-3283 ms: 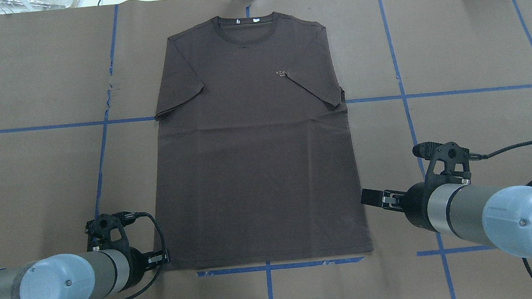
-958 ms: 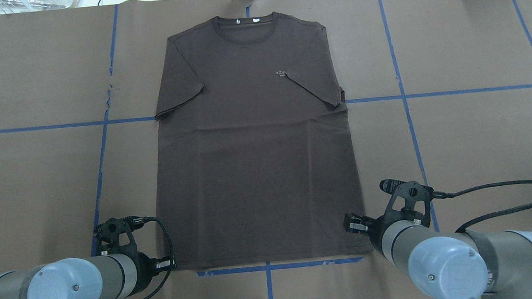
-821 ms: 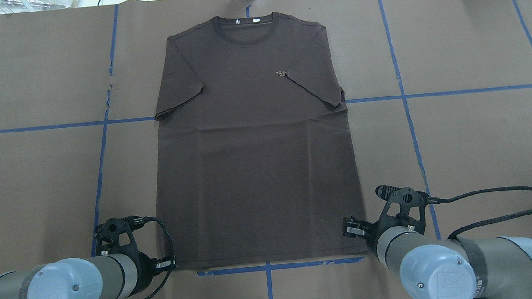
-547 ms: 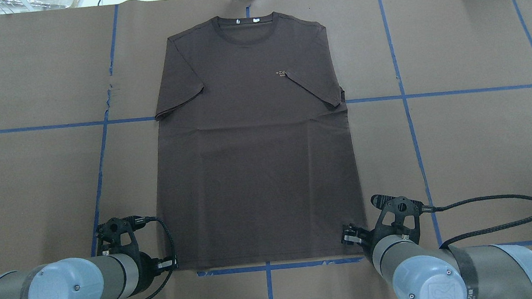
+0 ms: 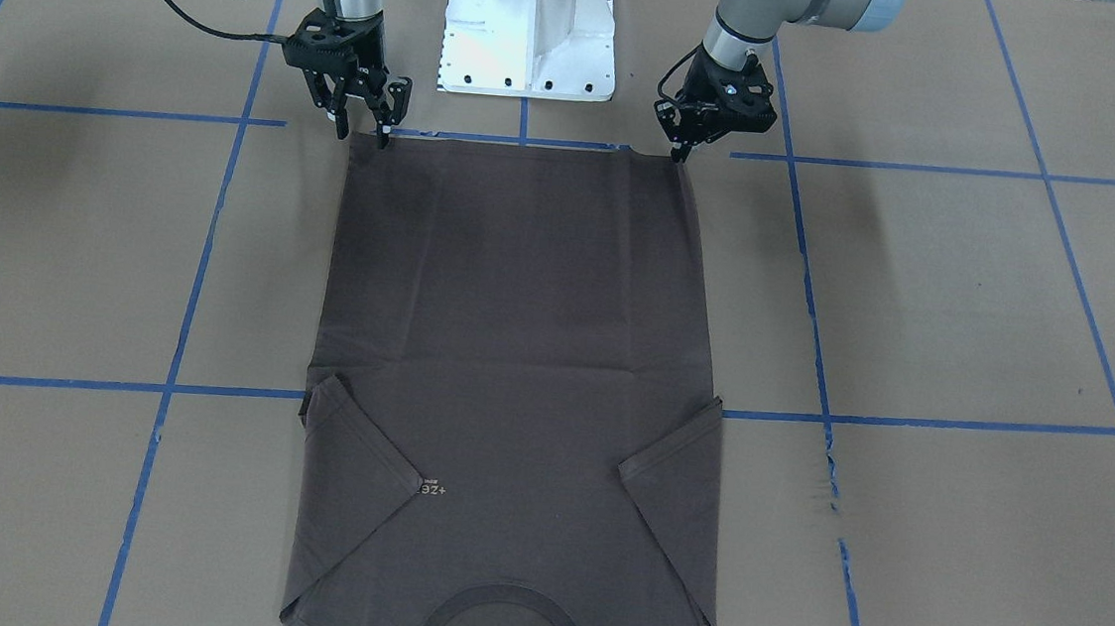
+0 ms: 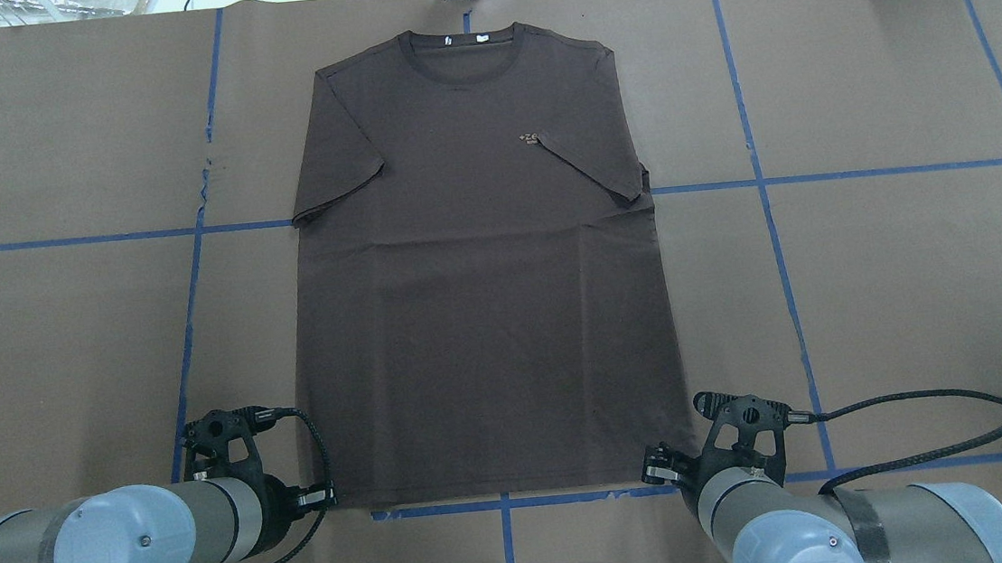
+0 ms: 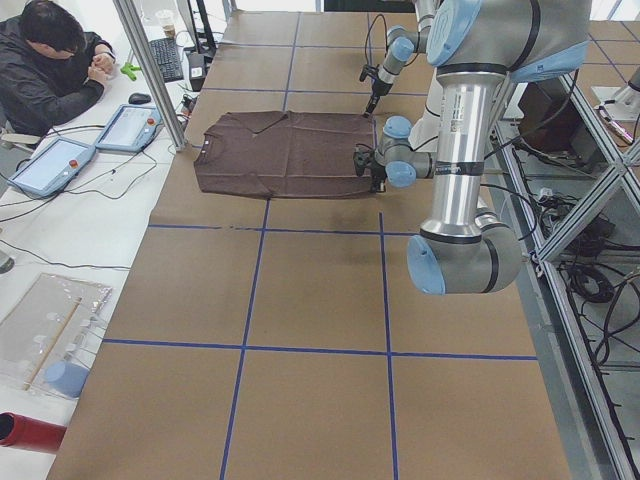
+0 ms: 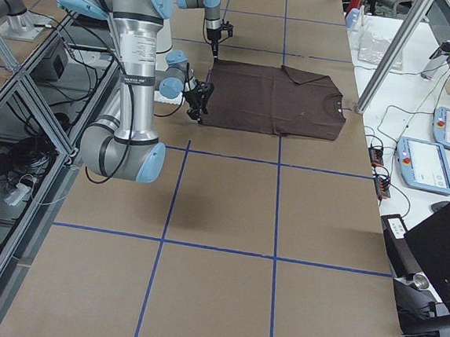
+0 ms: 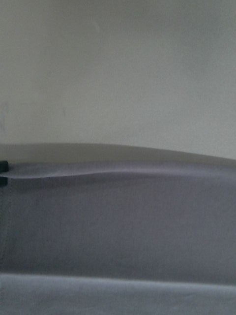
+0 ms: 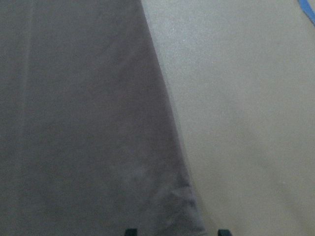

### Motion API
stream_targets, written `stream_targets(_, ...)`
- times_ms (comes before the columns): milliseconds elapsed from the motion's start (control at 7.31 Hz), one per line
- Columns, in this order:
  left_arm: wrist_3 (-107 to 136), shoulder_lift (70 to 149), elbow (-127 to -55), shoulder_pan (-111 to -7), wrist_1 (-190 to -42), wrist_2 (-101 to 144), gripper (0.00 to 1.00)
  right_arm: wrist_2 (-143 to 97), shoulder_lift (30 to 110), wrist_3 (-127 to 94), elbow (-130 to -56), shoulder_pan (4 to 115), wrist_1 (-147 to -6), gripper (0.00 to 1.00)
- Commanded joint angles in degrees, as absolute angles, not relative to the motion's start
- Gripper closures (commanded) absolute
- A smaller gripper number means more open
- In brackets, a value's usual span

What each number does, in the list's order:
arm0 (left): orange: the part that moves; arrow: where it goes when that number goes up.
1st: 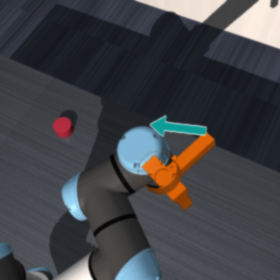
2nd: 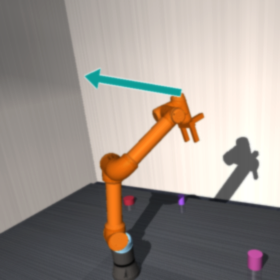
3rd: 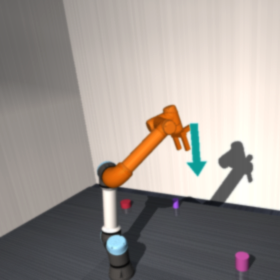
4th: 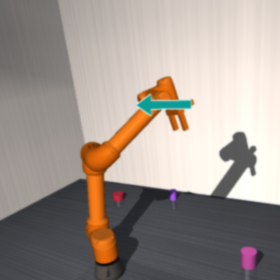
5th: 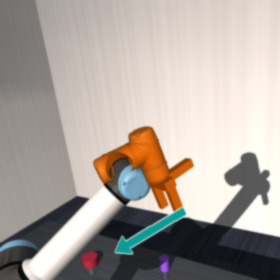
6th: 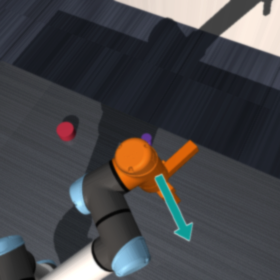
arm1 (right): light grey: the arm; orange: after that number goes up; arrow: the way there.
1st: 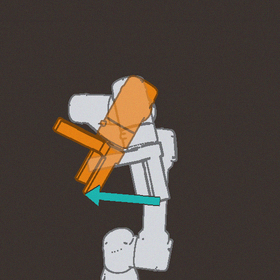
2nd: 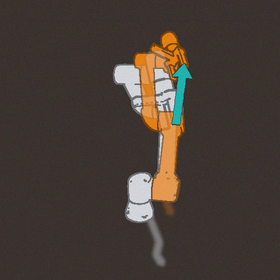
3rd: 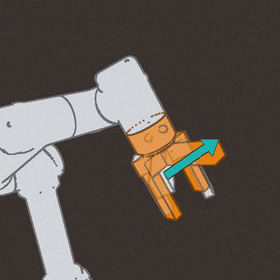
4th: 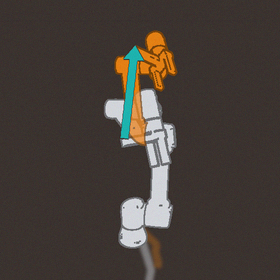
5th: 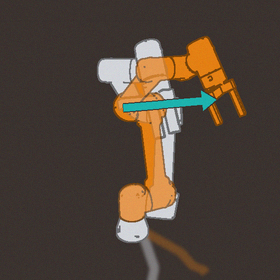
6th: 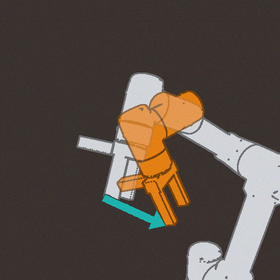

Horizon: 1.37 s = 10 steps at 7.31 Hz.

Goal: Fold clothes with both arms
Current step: 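Align both grippers at the hem corners and close them on the fabric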

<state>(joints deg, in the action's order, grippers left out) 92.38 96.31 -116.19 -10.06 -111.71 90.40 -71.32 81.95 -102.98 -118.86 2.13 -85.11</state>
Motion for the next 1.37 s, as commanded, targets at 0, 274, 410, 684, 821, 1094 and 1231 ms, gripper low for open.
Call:
stream_targets(0, 92.4, 96.3, -116.2, -10.1, -111.7, 90.4, 1.0, -71.2, 82.0, -103.0, -118.4, 1.8, -85.1, 0.39)
stream_targets(274, 92.4, 96.3, -116.2, -10.0, -111.7, 90.4, 1.0, -71.2, 82.0, -103.2, -118.0, 1.7, -85.1, 0.39)
stream_targets(410, 92.4, 96.3, -116.2, -10.0, -111.7, 90.4, 1.0, -71.2, 82.3, -103.5, -117.9, 1.6, -85.1, 0.39)
stream_targets(684, 92.4, 96.3, -116.2, -10.0, -111.7, 90.4, 1.0, -70.6, 82.3, -104.0, -117.9, 1.3, -85.1, 0.39)
stream_targets(821, 92.4, 96.3, -116.2, -10.0, -111.7, 90.4, 1.0, -70.5, 82.3, -104.1, -117.8, 1.2, -85.1, 0.46)
stream_targets(1094, 92.4, 96.3, -116.2, -10.1, -111.7, 90.4, 1.0, -69.4, 82.3, -107.4, -116.7, 0.8, -85.0, 0.64)
stream_targets(1231, 92.4, 96.3, -116.2, -10.0, -111.7, 90.4, 1.0, -69.4, 82.2, -107.5, -116.8, 0.8, -85.0, 0.73)
